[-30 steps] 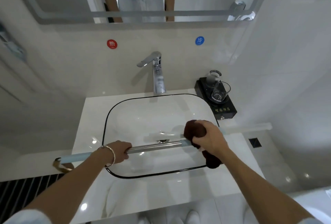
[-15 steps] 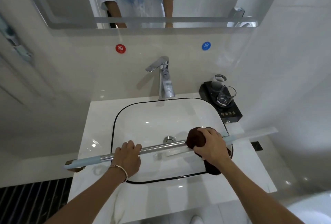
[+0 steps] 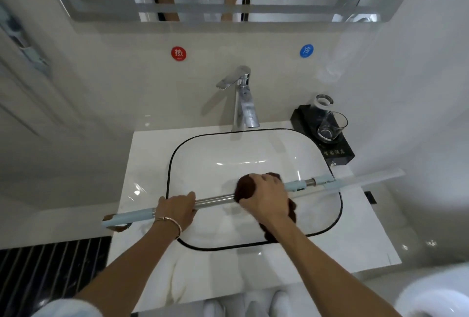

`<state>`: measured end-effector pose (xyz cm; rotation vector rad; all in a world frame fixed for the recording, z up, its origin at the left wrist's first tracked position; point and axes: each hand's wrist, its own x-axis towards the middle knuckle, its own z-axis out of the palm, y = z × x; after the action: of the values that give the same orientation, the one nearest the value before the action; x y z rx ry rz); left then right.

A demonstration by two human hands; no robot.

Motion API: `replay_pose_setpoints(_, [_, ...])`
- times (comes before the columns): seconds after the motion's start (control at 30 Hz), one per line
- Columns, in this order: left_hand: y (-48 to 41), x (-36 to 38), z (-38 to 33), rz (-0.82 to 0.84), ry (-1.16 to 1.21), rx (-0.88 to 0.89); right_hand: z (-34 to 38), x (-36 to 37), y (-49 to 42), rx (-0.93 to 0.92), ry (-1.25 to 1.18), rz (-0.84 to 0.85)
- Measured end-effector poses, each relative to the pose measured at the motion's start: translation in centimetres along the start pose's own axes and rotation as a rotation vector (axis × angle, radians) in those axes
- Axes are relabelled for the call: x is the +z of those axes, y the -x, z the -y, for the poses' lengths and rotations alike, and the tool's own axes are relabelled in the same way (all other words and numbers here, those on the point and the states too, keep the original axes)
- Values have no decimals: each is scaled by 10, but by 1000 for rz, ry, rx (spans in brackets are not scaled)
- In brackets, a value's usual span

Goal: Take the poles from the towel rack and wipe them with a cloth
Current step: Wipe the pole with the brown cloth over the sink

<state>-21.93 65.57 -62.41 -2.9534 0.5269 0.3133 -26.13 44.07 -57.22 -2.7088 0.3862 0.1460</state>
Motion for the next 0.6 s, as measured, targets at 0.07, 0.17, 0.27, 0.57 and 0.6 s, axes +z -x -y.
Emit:
replay_pose_setpoints(0.07, [3, 0, 0, -17, 16, 1, 34, 17, 11, -148, 13, 75])
replay_pose_setpoints(0.17, [2, 2, 1, -80, 37, 5, 47, 20, 17, -304, 25, 137])
replay_pose_setpoints(0.27, [6, 6, 3, -172, 29, 29, 9, -3, 4, -273, -41, 134])
replay_pose_setpoints(0.57, [11, 9, -13, -228, 22, -23, -67, -25, -2, 154, 60, -196])
replay_pose_setpoints(0.6, [10, 9, -13, -226, 18, -23, -53, -16, 3, 95, 50, -191])
